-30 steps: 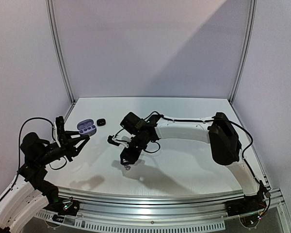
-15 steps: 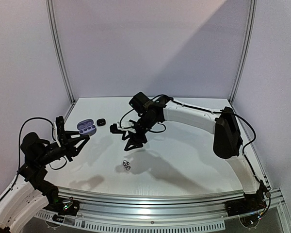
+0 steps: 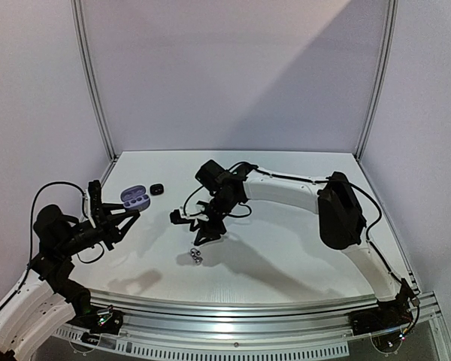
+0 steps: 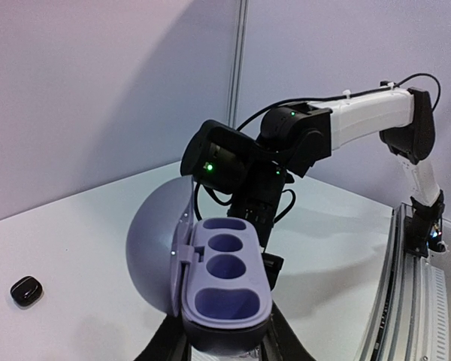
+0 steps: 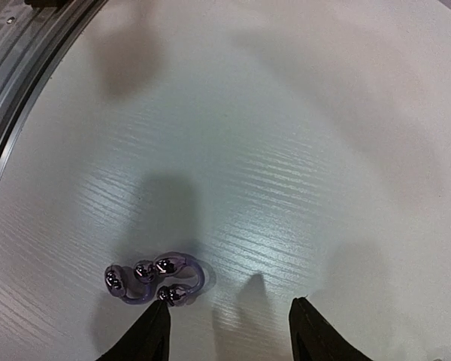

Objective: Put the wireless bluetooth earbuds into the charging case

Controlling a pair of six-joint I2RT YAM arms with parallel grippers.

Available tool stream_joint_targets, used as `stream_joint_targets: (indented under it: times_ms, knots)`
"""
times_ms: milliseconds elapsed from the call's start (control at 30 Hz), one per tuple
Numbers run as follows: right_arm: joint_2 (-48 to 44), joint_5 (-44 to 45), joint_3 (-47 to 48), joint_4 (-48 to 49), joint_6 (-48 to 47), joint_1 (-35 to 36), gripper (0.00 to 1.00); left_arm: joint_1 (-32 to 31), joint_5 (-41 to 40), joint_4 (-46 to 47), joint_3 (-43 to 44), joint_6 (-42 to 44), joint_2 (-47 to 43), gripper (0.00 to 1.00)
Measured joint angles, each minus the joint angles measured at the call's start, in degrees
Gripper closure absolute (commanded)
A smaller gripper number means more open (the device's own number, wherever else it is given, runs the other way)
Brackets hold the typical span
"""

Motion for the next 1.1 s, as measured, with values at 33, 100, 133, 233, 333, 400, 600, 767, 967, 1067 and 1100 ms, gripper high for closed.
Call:
stream_joint_targets:
  times_ms: [33,100,133,233,333,400,600,767,967,1067,1100]
  knots:
    - [0.2,-0.1,0.0,0.1,-0.1,0.0,0.45,0.0,-0.1,0.0,0.0,0.0,0.0,1.0]
    - [0.7,-0.3,0.0,0.4,-0.3,0.0,0.44,0.0,-0.2,0.0,0.0,0.0,0.0,1.0]
    - [1.0,-0.3,0.0,0.4,-0.5,0.1,0.44,0.0,-0.2,0.0,-0.1,0.0,0.0,1.0]
    - [1.9,0.0,0.0,0.4,-1.2,0.4,0.44,0.0,-0.3,0.1,-0.1,0.0,0.2,1.0]
    - [2.5,0.7,0.0,0.4,-1.8,0.5,0.45,0.0,-0.4,0.2,-0.1,0.0,0.6,1.0]
    - [2.6,1.3,0.0,0.3,-2.0,0.7,0.45,0.0,-0.4,0.2,-0.2,0.0,0.8,1.0]
    - [2.6,3.2,0.0,0.3,-3.2,1.7,0.46,0.0,-0.5,0.2,-0.3,0.0,1.7,1.0]
    - [3.3,4.8,0.0,0.3,-4.3,2.8,0.46,0.0,-0.6,0.2,-0.3,0.0,1.9,1.0]
    - [3.6,4.8,0.2,0.3,-5.2,3.7,0.46,0.0,-0.6,0.2,-0.4,0.0,1.9,1.0]
    - [3.6,5.3,0.3,0.4,-5.3,4.1,0.46,0.0,-0.6,0.2,-0.4,0.0,1.9,1.0]
    - [3.6,5.5,0.4,0.4,-5.4,4.2,0.47,0.0,-0.6,0.2,-0.4,0.0,1.9,1.0]
